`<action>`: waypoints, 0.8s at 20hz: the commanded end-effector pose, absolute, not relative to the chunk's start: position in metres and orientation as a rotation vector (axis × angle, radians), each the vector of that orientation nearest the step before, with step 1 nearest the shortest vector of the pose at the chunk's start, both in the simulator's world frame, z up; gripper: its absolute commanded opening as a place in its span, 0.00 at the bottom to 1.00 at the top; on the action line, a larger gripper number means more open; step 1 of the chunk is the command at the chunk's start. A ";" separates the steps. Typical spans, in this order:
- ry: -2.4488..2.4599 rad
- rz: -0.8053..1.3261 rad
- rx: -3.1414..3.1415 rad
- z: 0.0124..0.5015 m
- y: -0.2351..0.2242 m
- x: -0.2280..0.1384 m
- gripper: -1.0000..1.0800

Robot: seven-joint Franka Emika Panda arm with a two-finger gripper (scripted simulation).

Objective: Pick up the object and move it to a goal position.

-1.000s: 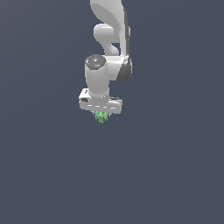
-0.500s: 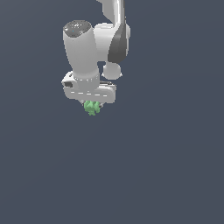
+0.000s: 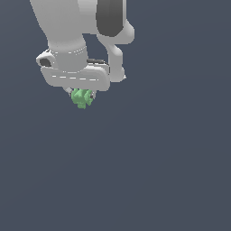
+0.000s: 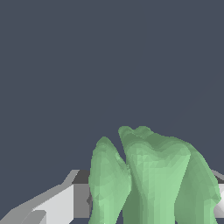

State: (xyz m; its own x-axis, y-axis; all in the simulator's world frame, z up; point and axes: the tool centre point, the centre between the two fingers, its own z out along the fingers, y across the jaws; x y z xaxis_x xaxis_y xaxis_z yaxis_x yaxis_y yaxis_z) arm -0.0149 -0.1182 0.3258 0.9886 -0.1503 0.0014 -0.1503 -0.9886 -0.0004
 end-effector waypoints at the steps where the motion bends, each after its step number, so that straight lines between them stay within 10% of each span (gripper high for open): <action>1: 0.236 0.000 -3.133 0.347 -0.125 -0.010 0.00; 16: 0.234 0.000 -3.133 0.441 -0.156 0.017 0.00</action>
